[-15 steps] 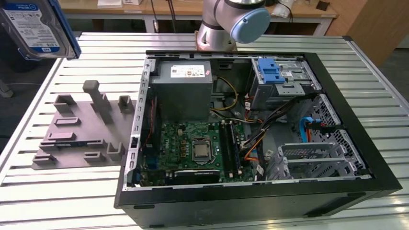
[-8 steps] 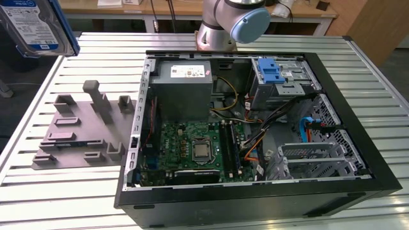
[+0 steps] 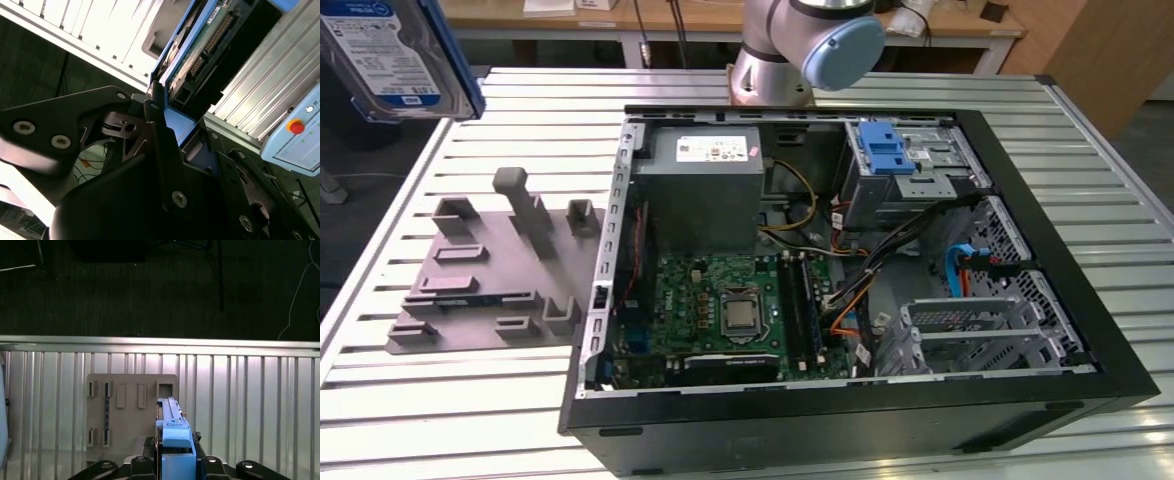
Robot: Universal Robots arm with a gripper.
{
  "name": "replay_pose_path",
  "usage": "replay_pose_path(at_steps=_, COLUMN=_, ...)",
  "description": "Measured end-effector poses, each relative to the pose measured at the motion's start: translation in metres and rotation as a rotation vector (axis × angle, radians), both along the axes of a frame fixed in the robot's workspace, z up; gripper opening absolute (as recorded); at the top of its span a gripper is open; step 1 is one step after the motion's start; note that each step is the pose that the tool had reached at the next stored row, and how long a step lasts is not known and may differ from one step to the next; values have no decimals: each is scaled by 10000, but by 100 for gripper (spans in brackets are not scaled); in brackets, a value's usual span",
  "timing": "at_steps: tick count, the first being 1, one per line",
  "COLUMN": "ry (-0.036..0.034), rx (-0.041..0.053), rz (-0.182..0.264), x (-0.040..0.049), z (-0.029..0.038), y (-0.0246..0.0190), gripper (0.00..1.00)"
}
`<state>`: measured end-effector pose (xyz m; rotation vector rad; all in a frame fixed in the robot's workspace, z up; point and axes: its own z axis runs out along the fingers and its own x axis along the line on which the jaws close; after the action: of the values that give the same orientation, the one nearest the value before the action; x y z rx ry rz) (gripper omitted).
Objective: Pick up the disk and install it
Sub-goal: 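Pick up the disk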
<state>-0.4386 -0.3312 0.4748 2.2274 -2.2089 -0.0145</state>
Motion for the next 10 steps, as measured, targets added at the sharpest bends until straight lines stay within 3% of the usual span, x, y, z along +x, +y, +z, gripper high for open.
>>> replay_pose_path(at_steps=6, ry=0, rx=36, rz=1, x=1, z=0, y=-90, gripper=36)
replay_pose_path(at_steps=10, ry=0, rx=54, rz=0, x=18, z=0, y=-97, gripper=36)
